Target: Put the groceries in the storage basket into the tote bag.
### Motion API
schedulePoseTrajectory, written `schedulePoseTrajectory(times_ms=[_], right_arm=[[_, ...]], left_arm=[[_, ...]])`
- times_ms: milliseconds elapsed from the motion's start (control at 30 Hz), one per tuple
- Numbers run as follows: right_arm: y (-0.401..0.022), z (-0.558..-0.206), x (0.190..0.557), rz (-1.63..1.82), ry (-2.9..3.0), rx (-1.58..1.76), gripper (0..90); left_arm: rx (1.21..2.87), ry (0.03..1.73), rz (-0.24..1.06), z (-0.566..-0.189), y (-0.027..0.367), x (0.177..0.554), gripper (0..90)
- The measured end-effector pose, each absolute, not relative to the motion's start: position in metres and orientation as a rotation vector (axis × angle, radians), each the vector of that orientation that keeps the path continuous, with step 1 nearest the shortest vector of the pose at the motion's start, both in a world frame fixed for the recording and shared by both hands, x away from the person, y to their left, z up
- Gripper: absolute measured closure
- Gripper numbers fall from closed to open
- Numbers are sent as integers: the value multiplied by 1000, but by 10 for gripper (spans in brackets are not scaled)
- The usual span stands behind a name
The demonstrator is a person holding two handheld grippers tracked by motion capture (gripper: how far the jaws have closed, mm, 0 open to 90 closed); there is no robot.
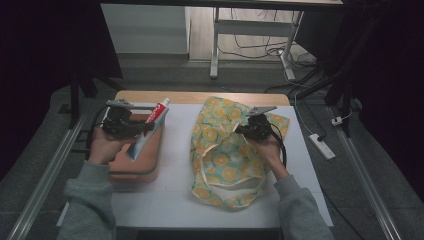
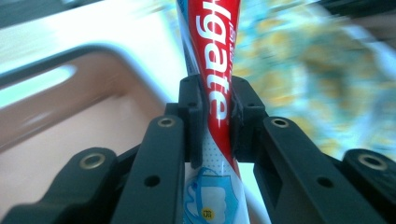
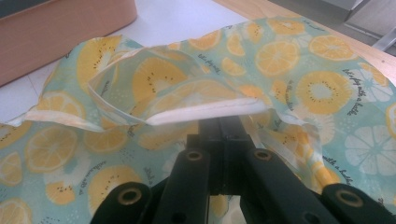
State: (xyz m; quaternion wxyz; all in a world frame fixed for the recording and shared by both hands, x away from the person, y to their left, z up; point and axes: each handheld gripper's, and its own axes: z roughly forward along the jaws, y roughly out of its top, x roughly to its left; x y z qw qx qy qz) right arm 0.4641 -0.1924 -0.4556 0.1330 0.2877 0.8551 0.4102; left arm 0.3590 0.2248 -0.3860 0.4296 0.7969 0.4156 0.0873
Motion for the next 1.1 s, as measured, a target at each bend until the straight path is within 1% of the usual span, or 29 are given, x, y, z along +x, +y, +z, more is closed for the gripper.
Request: schedulePoseTrajectory(times_ms=[100, 267, 533, 667, 767, 967, 1100], right_arm=[[-192, -455, 464, 1194, 2478, 833, 897], [-191, -454, 463, 1200, 2478, 832, 898], [-191, -453, 462, 1215, 2478, 828, 898], [-192, -449, 461, 1240, 2469, 828, 898], [-192, -446, 460, 1258, 2460, 826, 898], [-193, -440, 456, 1289, 2444, 806, 898], [-195, -437, 455, 1299, 2437, 803, 898]], left_arm=[[2009, 949, 165, -382, 206, 354, 767], [2059, 856, 117, -382, 176, 351, 768], [2129, 768, 70, -388, 136, 351, 769], [2181, 717, 44, -391, 110, 354, 769], [2216, 686, 21, -395, 87, 359, 769], [2353, 669, -12, -414, 44, 374, 769], [2409, 690, -31, -427, 33, 381, 768]])
